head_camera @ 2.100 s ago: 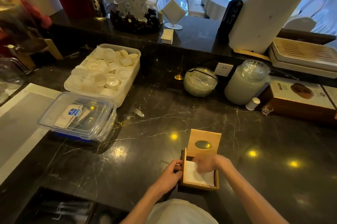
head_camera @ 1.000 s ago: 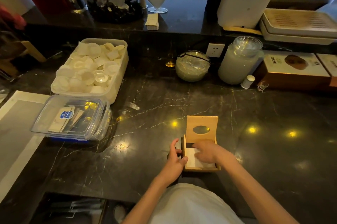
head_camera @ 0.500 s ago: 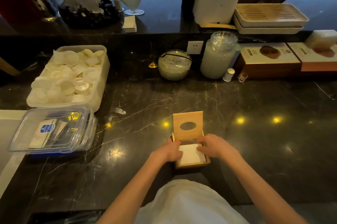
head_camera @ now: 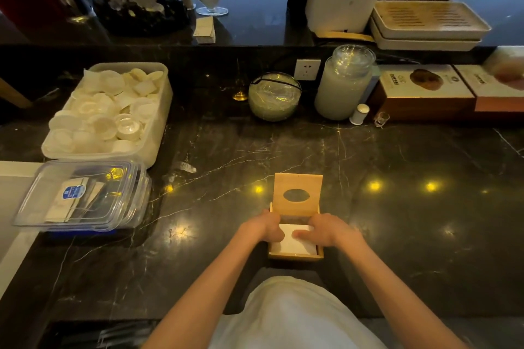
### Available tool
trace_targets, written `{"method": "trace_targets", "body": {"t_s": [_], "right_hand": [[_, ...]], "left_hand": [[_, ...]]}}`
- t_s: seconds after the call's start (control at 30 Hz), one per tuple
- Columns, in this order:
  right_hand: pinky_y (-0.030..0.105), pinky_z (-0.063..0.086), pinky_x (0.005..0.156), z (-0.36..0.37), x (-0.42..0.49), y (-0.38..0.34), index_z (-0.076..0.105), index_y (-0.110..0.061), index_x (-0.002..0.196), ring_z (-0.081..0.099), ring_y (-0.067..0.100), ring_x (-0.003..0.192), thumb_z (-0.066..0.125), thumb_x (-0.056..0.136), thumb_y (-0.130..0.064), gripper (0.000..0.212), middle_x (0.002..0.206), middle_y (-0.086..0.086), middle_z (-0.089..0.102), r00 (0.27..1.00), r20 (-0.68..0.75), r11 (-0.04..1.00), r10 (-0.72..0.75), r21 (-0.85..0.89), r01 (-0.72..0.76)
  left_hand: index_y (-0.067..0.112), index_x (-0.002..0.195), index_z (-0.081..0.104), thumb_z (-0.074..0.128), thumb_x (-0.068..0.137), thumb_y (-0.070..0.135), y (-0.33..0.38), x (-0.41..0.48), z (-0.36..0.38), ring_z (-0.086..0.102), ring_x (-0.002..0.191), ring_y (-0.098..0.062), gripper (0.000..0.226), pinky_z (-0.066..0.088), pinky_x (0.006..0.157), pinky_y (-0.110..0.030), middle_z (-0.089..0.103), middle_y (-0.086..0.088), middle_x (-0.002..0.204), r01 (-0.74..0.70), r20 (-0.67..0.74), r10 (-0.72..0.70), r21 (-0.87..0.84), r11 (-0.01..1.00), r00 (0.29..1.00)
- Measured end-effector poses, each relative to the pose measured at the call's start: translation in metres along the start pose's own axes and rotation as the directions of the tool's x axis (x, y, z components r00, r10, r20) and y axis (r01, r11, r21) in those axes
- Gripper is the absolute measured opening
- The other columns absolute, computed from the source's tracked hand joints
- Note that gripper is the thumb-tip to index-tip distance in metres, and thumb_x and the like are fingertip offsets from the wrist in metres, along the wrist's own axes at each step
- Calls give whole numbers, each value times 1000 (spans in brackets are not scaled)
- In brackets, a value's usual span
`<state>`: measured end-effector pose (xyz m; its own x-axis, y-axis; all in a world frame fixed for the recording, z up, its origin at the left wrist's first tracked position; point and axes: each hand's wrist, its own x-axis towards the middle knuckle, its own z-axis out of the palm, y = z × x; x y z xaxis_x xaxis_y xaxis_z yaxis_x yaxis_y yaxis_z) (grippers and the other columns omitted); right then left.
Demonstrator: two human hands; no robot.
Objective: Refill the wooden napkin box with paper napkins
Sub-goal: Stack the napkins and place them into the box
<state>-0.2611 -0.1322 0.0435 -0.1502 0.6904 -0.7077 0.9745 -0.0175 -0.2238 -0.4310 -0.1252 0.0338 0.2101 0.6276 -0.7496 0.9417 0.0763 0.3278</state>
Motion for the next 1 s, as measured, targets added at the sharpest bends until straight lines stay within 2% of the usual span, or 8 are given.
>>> {"method": "trace_targets", "body": {"t_s": [0.07,0.2,0.27,0.37,0.5,0.63,1.0], "right_hand": [[32,50,92,1,-2,2,54,-21,135,59,21,115,61,83,-64,68,132,2,62,1000,10,1000,-11,-9,11],[32,48,92,2,-4,6,53,-21,134,57,22,118,75,77,-54,69,134,1,59,1000,16,1000,-5,18,5],[33,49,94,3,-4,7,53,-21,134,57,22,118,77,76,-50,69,135,2,59,1000,9,1000,-17,8,17],[34,50,93,1,-4,8,54,-19,132,57,22,117,78,77,-46,65,132,3,59,1000,0,1000,-25,-2,25],[35,48,95,7,-3,10,52,-22,135,55,23,121,78,79,-40,64,136,2,58,999,21,998,-47,31,46],[34,48,95,8,-3,7,53,-20,135,55,23,122,78,79,-32,62,135,3,58,999,12,999,-37,38,37],[33,47,96,4,-3,5,52,-20,135,55,22,121,75,82,-37,61,135,2,58,999,46,997,-8,74,4]], "left_hand": [[12,140,43,55,91,19,-1,1,0,48,127,-32,51,46,103,-40,37,-13,148,-3,8,3,16,1000,1000],[18,143,42,76,80,35,-6,6,2,47,127,-31,73,48,104,-43,40,-10,146,-25,52,21,62,998,998],[19,139,45,79,78,34,-5,7,3,51,123,-29,71,51,101,-41,45,-9,142,-28,20,26,76,997,999],[17,134,49,81,77,31,-8,8,7,55,118,-28,67,53,98,-40,50,-8,137,-42,-32,45,78,996,998],[19,141,42,83,73,33,-12,8,13,50,125,-29,80,50,102,-42,44,-7,143,-57,-19,58,48,997,998],[16,135,49,81,75,32,-13,6,12,55,117,-27,70,52,97,-40,50,-7,136,-57,-39,60,84,995,997],[20,139,45,81,74,34,-13,2,11,53,120,-27,75,52,99,-41,45,-6,142,-72,-26,75,85,994,997]]}}
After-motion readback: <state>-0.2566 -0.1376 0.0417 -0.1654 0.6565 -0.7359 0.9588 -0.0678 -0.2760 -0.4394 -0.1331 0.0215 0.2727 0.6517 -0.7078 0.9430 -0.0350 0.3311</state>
